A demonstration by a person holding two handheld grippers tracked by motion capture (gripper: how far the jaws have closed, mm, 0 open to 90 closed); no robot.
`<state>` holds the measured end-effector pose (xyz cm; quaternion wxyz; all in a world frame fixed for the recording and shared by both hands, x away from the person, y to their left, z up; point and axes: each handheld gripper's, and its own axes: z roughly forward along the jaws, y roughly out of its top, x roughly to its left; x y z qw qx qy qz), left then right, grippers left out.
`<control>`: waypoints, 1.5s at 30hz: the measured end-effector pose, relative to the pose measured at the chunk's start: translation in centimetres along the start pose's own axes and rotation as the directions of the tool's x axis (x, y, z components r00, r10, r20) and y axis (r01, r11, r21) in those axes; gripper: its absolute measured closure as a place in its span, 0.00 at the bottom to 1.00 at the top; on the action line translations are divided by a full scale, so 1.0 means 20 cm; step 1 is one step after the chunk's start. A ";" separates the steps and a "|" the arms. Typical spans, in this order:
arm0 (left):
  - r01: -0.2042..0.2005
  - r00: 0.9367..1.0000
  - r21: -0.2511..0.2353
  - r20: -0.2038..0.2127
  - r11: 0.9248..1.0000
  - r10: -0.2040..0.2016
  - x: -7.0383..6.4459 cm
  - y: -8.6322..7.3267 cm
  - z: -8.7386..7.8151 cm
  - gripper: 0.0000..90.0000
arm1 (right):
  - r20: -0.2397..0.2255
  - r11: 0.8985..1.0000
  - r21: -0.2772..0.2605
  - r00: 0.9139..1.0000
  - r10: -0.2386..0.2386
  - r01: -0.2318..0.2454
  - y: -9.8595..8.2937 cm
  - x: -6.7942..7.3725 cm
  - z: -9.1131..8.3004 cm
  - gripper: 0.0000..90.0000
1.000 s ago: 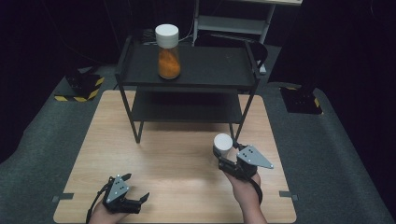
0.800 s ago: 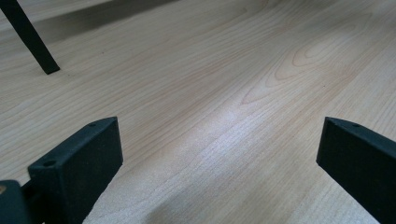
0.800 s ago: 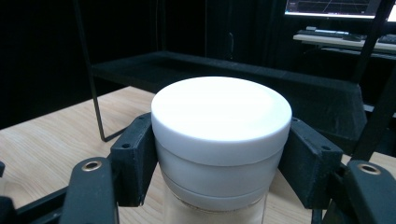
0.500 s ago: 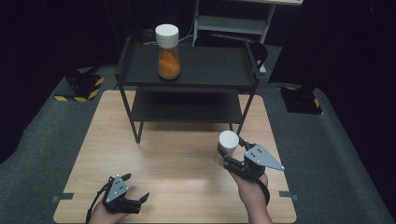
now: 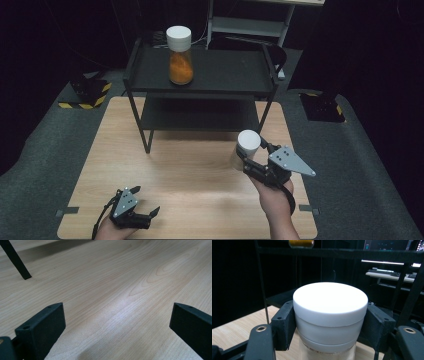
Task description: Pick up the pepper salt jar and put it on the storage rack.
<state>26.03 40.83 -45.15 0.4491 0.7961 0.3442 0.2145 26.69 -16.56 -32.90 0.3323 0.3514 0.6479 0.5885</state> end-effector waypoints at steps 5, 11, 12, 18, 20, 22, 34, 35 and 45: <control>-0.006 1.000 0.008 -0.006 1.000 0.006 -0.01 0.01 0.00 0.01 | -0.001 1.000 -0.005 1.000 -0.003 0.003 0.07 0.00 0.01 0.38; -0.001 1.000 0.006 -0.001 1.000 0.001 0.00 0.01 0.00 0.01 | 0.003 1.000 -0.013 1.000 -0.006 0.006 0.14 -0.01 0.02 0.38; 0.000 1.000 0.006 -0.001 1.000 0.000 0.00 0.01 0.00 0.01 | 0.004 1.000 -0.016 1.000 -0.005 0.005 0.15 -0.01 0.03 0.38; 0.002 1.000 0.005 0.000 1.000 -0.002 0.00 0.00 0.00 0.01 | 0.006 0.999 -0.023 1.000 -0.026 0.026 0.22 -0.01 0.05 0.38; 0.002 1.000 0.006 0.000 1.000 -0.002 0.00 0.00 0.00 0.01 | 0.006 0.999 -0.027 1.000 -0.025 0.025 0.24 -0.01 0.05 0.38; 0.001 1.000 0.005 0.001 1.000 -0.001 0.00 0.00 0.00 0.01 | 0.007 0.999 -0.033 1.000 -0.026 0.027 0.26 -0.01 0.06 0.38; -0.003 1.000 0.005 0.004 1.000 0.003 0.00 0.00 0.00 0.01 | 0.017 0.998 -0.055 1.000 -0.019 0.020 0.39 -0.03 0.10 0.38; -0.004 1.000 0.006 0.004 1.000 0.004 0.00 0.00 0.00 0.01 | 0.017 0.998 -0.056 1.000 -0.015 0.016 0.40 -0.03 0.11 0.38; -0.005 1.000 0.008 0.007 1.000 0.005 0.00 0.01 0.00 0.01 | 0.029 0.997 -0.069 0.999 -0.020 0.022 0.50 -0.04 0.16 0.38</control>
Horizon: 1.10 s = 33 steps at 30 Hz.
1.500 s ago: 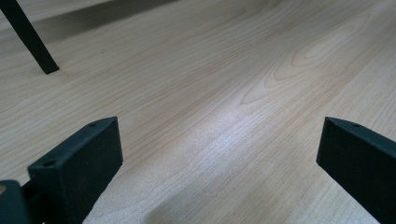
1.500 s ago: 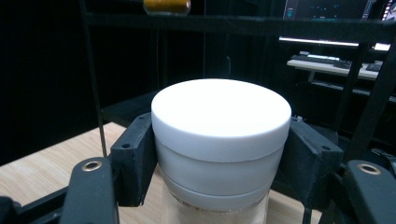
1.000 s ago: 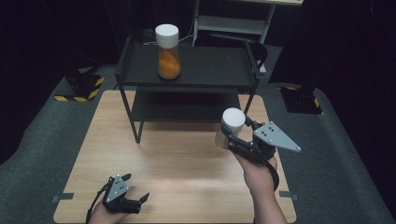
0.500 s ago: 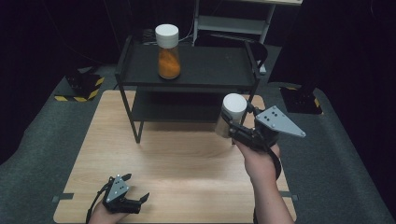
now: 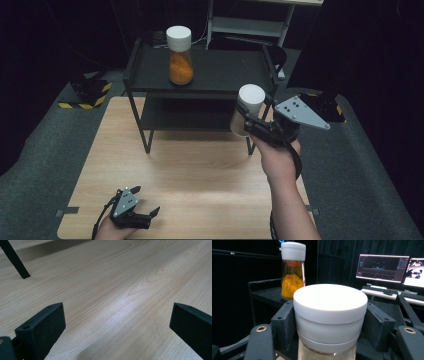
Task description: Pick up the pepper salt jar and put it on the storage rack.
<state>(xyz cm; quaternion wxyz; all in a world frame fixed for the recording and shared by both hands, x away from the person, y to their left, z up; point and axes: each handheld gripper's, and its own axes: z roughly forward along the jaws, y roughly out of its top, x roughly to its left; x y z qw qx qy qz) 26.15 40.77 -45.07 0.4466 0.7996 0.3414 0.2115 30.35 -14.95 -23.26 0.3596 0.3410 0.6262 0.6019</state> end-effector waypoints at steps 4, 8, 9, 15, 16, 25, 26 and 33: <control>0.000 1.000 0.001 0.002 1.000 0.000 0.00 0.00 0.00 0.01 | 0.011 1.000 -0.010 1.000 -0.015 0.015 0.05 0.00 0.03 0.38; 0.000 1.000 -0.002 0.003 1.000 0.000 0.00 0.00 0.00 0.01 | 0.021 1.000 -0.014 1.000 -0.016 0.017 0.08 0.00 0.06 0.38; 0.000 1.000 -0.002 0.003 1.000 0.000 0.00 0.00 0.00 0.01 | 0.021 1.000 -0.014 1.000 -0.016 0.017 0.08 0.00 0.06 0.38; 0.006 1.000 -0.009 0.004 1.000 -0.006 0.00 -0.01 0.00 0.01 | 0.039 1.000 -0.009 0.999 -0.016 0.016 0.14 -0.01 0.11 0.38; 0.008 1.000 -0.009 0.004 1.000 -0.008 0.00 -0.01 0.00 0.01 | 0.041 1.000 -0.012 0.999 -0.014 0.014 0.15 -0.01 0.12 0.38; 0.010 1.000 -0.009 0.005 1.000 -0.010 0.01 -0.01 -0.01 0.01 | 0.055 1.000 -0.026 0.998 -0.012 0.014 0.24 -0.03 0.18 0.38; 0.014 1.000 -0.009 0.007 1.000 -0.014 0.01 -0.01 -0.01 0.01 | 0.058 1.000 -0.025 0.998 -0.010 0.012 0.25 -0.03 0.19 0.38; 0.019 1.000 -0.010 0.006 1.000 -0.019 0.01 -0.01 -0.01 0.01 | 0.074 1.000 -0.022 0.997 -0.016 0.017 0.28 -0.03 0.25 0.38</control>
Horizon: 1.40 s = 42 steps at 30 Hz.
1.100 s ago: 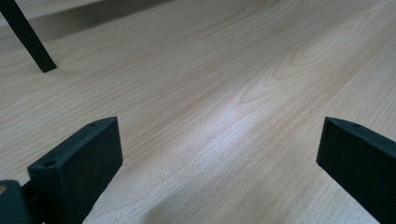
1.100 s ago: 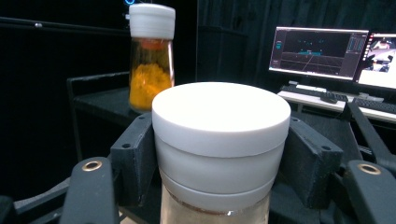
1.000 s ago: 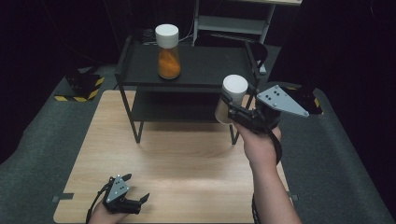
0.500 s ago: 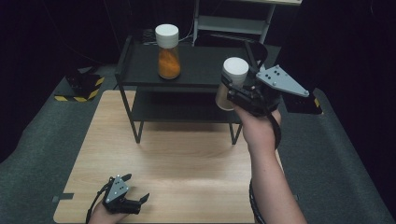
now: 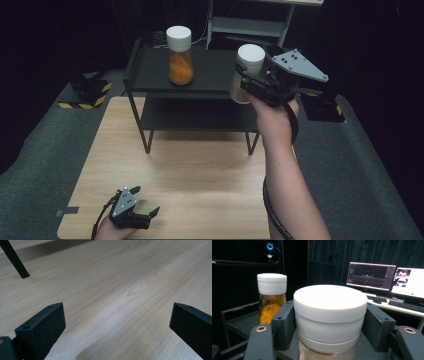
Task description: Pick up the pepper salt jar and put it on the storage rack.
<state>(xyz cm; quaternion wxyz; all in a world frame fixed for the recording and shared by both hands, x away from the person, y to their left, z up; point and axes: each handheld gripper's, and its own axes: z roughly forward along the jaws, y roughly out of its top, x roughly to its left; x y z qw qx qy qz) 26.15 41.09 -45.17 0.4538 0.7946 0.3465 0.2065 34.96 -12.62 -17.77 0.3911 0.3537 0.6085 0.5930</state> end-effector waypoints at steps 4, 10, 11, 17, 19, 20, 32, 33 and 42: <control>-0.001 1.000 0.001 -0.002 1.000 0.001 0.00 0.00 0.00 0.01 | 0.005 1.000 0.000 1.000 -0.007 0.007 0.01 0.00 0.04 0.38; -0.004 1.000 0.000 -0.003 1.000 0.004 0.00 0.00 0.00 0.01 | 0.011 1.000 0.011 1.000 -0.013 0.013 0.03 0.01 0.10 0.38; -0.003 1.000 -0.001 -0.003 1.000 0.003 0.00 0.00 0.00 0.01 | 0.012 1.000 0.017 1.000 -0.016 0.015 0.04 0.01 0.11 0.38; -0.001 1.000 -0.001 -0.007 1.000 0.001 0.00 0.00 0.00 0.01 | 0.021 1.000 0.021 1.000 -0.008 0.008 0.05 0.01 0.18 0.38; 0.006 1.000 -0.003 -0.004 1.000 -0.006 0.01 0.00 0.00 0.01 | 0.022 1.000 0.023 1.000 -0.010 0.010 0.05 0.01 0.20 0.38; 0.005 1.000 -0.003 -0.004 1.000 -0.005 0.01 0.00 0.00 0.01 | 0.024 1.000 0.026 1.000 -0.010 0.009 0.05 0.02 0.21 0.38; -0.037 0.999 0.009 -0.008 0.999 0.037 -0.01 0.01 0.00 0.01 | 0.032 0.999 0.033 0.999 0.009 -0.010 0.05 -0.02 0.34 0.38; -0.036 0.999 0.008 -0.008 0.999 0.036 -0.01 0.01 0.00 0.01 | 0.035 0.999 0.031 0.999 0.015 -0.016 0.05 -0.02 0.35 0.38; -0.042 0.999 0.007 -0.008 0.999 0.042 -0.02 0.01 0.00 0.01 | 0.044 0.998 0.055 0.999 0.028 -0.030 0.05 -0.03 0.41 0.38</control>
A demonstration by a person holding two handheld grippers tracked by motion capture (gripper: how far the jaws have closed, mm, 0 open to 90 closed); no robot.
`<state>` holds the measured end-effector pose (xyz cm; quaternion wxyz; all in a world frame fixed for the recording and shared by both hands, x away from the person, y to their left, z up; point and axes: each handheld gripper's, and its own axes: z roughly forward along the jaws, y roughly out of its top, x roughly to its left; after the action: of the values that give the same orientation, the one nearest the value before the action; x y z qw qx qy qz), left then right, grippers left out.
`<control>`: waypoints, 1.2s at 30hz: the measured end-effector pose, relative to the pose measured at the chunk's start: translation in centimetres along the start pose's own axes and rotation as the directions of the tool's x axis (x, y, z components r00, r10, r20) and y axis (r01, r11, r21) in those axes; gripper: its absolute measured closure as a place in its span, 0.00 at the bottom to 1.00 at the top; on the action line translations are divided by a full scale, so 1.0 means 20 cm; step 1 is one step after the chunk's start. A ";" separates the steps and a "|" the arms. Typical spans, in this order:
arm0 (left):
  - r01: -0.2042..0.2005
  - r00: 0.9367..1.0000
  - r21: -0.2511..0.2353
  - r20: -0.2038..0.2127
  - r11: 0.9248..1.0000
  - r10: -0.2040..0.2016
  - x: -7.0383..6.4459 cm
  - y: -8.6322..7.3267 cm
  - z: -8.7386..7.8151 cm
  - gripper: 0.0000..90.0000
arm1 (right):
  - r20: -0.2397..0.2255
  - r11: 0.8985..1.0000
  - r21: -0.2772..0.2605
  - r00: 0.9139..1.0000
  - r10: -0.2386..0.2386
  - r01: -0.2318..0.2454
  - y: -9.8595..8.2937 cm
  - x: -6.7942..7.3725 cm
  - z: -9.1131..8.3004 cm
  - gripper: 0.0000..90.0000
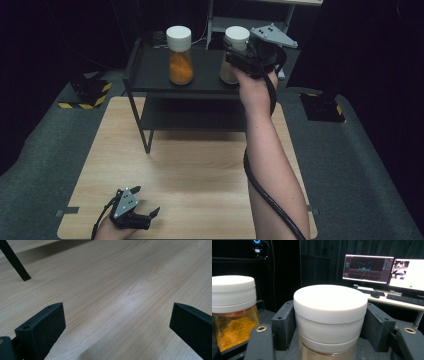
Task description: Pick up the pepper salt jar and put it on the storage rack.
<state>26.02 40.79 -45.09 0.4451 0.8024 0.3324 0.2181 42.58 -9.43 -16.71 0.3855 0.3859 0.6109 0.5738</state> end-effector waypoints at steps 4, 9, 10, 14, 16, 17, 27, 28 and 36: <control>-0.001 1.000 0.001 0.000 1.000 0.001 0.00 0.00 0.00 0.01 | -0.001 1.000 0.000 1.000 0.010 -0.010 -0.01 0.00 0.01 0.38; -0.001 1.000 0.001 0.000 1.000 0.001 0.00 0.00 0.00 0.01 | -0.002 1.000 0.001 1.000 0.004 -0.004 0.00 0.00 0.02 0.38; -0.001 1.000 0.001 0.000 1.000 0.001 0.00 0.00 0.00 0.01 | -0.006 1.000 0.001 1.000 0.005 -0.005 0.00 0.00 0.02 0.38; 0.000 1.000 0.000 0.001 1.000 0.000 0.00 0.00 0.00 0.01 | -0.008 1.000 0.003 1.000 0.004 -0.004 0.01 0.01 0.03 0.38; 0.001 1.000 0.001 0.002 1.000 -0.001 0.00 0.00 0.00 0.01 | -0.009 1.000 0.005 1.000 0.002 -0.002 0.01 0.01 0.03 0.38; 0.002 1.000 0.000 0.001 1.000 -0.002 0.00 0.00 0.00 0.01 | -0.010 1.000 0.006 1.000 0.001 -0.001 0.01 0.01 0.03 0.38; 0.003 1.000 0.002 0.000 1.000 -0.003 0.00 0.00 0.00 0.01 | -0.014 1.000 0.014 1.000 0.002 -0.002 0.01 0.01 0.05 0.38; 0.003 1.000 0.002 0.000 1.000 -0.003 0.00 0.00 0.00 0.01 | -0.014 1.000 0.014 1.000 0.002 -0.002 0.00 0.01 0.05 0.38; 0.008 1.000 0.003 0.002 1.000 -0.008 0.01 0.00 0.00 0.01 | -0.029 0.999 -0.007 0.999 0.031 -0.031 -0.03 -0.03 0.05 0.37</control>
<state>26.12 40.90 -45.06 0.4451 0.8020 0.3354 0.2149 43.71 -9.52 -17.36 0.3693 0.3856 0.6081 0.5875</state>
